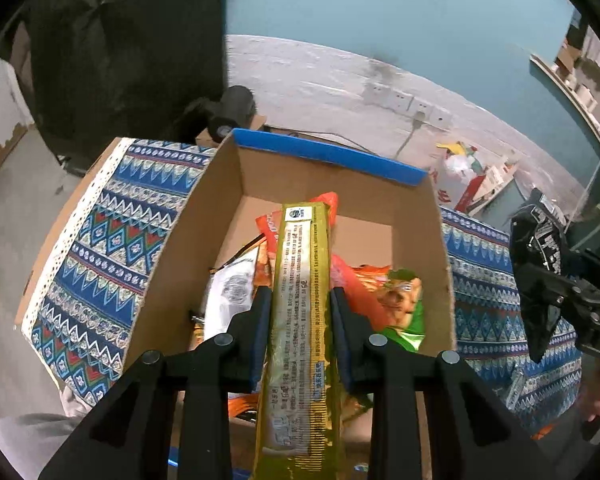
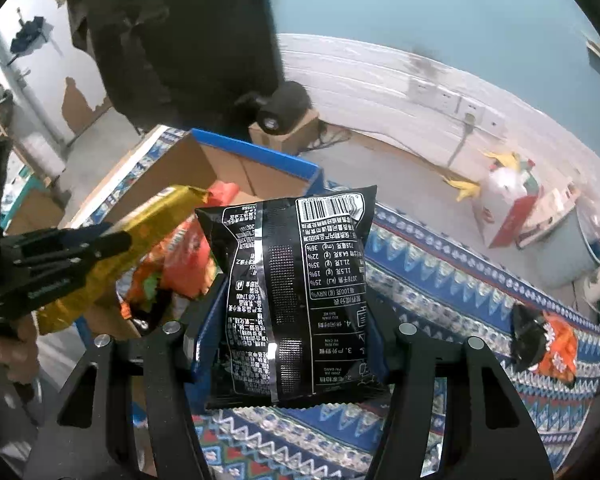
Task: Organize snacks
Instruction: 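Carry yellow bar and black packet into the box and open both tools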
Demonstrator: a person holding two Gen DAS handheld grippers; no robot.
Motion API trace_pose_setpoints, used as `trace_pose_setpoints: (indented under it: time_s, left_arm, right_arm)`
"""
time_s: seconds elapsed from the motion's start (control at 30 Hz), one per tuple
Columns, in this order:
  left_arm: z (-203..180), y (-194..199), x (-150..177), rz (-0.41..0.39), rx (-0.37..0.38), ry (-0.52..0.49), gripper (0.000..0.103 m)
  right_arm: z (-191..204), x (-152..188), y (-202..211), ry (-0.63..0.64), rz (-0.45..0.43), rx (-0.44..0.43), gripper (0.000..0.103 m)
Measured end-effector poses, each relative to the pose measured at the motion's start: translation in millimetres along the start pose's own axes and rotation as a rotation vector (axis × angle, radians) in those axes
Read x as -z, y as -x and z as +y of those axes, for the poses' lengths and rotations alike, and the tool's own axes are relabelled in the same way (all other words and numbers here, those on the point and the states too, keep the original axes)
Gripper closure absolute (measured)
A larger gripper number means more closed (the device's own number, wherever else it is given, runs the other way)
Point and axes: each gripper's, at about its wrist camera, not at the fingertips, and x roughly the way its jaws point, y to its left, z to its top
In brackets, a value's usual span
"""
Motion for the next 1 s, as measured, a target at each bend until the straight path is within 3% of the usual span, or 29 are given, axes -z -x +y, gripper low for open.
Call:
trace_pose_setpoints:
  time_s: [0.23, 0.33, 0.9, 1.0]
  left_arm:
    - [16, 6, -3, -0.026, -0.038, 0.024, 0.073]
    - [22, 8, -3, -0.031, -0.047, 0.036, 0.059]
    - [48, 18, -2, -0.049, -0.103, 0.095, 0.045]
    - [44, 18, -3, -0.053, -0.102, 0.083, 0.043]
  right_arm:
    - [27, -17, -16, 0.041, 0.005, -0.030, 0.044]
    - [36, -25, -25, 0.054, 0.014, -0.043, 0.044]
    - [75, -51, -79, 0.098, 0.085, -0.107, 0.043]
    - [75, -51, -78, 0.094, 0.091, -0.111, 0.035]
